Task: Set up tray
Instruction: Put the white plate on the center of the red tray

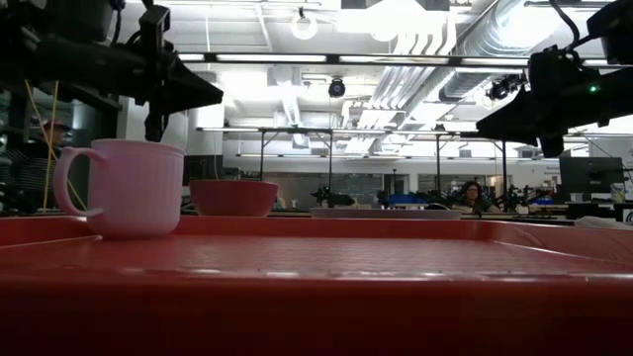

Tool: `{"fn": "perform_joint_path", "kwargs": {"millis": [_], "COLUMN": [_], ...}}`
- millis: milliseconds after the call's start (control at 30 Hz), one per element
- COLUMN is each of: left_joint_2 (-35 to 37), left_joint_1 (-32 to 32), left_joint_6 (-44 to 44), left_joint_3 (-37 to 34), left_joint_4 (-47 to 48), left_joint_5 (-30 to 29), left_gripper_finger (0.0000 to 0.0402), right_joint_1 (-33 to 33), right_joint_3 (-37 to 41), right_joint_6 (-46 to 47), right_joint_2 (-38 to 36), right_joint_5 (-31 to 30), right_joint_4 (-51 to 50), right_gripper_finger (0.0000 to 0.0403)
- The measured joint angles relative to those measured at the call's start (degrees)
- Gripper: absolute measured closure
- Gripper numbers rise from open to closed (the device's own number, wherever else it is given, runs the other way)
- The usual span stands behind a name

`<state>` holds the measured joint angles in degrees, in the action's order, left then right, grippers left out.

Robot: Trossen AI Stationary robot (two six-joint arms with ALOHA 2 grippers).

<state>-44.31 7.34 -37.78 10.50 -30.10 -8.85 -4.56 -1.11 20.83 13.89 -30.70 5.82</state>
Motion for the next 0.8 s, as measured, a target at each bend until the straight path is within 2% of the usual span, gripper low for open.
{"fn": "perform_joint_path", "kwargs": {"millis": [300,667,800], "left_joint_2": [-0.02,-0.02,-0.02], "left_joint_1": [-8.25,-12.27,-12.25], "left_joint_6": [-1.08,-1.44,-1.33], "left_joint_3": [-5.60,-6.89,-6.89], "left_joint_4": [-6.30,-5.38,-5.37], "left_joint_5": [-7.74,-7.99,-5.26], "left_gripper_finger": [0.0328,0.0328,0.0328], "right_joint_1": [0.02,0.02,0.02], "right_joint_3": [-0.02,-0.02,-3.20], "right_joint_6": [0.12,-1.88,-2.50], "right_joint_2": [-0.02,0.00,0.19], "right_joint_5": [-0.49,1.94,1.72], "right_joint_4": [5.71,8.52,2.18], "right_gripper_finger": [0.0320,0.0320,0.0320]}}
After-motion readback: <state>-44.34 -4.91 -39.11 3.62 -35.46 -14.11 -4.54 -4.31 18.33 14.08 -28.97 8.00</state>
